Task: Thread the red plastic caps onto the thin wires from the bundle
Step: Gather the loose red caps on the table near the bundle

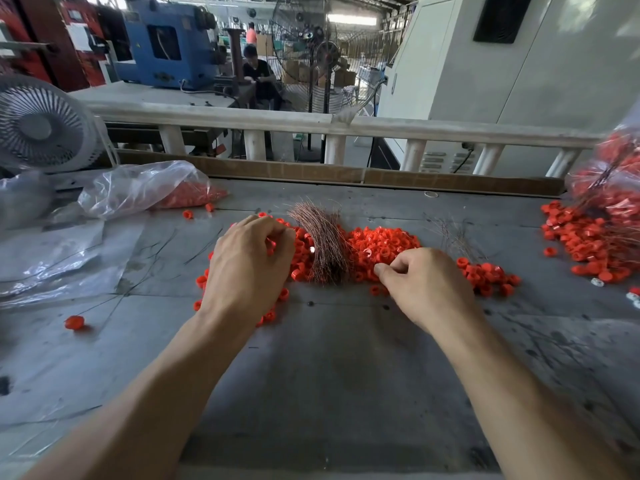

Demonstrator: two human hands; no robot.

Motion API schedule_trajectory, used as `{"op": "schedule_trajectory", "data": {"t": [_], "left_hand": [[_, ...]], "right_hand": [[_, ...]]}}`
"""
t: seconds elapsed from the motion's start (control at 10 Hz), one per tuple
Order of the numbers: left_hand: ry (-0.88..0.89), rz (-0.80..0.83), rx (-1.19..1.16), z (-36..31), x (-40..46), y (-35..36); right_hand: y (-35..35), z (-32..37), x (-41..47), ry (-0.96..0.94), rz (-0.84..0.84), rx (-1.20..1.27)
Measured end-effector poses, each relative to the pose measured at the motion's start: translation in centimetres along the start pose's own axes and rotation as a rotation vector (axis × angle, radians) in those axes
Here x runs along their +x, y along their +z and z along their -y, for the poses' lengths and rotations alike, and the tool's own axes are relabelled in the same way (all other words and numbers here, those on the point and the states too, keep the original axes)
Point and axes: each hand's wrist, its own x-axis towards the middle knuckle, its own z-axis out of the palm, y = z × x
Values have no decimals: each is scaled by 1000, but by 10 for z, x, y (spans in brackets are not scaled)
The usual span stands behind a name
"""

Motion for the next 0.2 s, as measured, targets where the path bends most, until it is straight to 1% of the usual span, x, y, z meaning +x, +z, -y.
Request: {"op": "schedule_trajectory", "data": {"t": [0.2], "left_hand": [[59,-15,-54,-6,-4,2]], "right_hand": [[0,6,-4,-116,-75,105]]}}
